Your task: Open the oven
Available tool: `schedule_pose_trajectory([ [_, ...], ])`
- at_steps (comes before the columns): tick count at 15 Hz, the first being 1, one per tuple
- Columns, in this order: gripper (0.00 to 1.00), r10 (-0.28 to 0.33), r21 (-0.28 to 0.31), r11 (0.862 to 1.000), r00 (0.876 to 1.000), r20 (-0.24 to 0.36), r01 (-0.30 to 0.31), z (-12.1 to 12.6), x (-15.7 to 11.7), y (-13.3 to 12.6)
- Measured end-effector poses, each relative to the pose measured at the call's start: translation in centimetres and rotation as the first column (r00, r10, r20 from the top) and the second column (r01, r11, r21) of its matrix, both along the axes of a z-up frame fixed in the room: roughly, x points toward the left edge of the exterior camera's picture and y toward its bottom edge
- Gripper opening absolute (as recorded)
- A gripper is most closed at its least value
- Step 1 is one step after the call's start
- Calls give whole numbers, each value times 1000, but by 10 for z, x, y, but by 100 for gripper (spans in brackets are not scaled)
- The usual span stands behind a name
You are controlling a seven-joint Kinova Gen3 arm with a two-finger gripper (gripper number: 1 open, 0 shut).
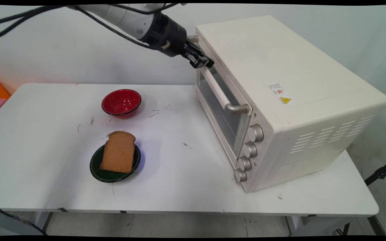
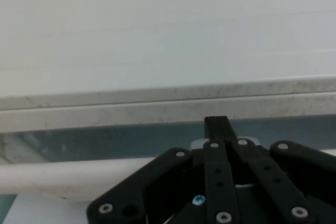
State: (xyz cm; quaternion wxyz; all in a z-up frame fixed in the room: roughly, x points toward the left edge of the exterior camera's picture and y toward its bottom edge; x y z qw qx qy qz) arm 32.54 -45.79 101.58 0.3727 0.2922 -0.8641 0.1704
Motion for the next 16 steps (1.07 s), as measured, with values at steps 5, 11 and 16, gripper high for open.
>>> schedule_pose_trajectory([
  [5,0,-2,4,1000,1000,17,2,-2,1,4],
  [11,0,-8,10,1000,999,33,8,-2,9,9],
  [16,0,-13,32,999,999,53,11,-11,25,17],
])
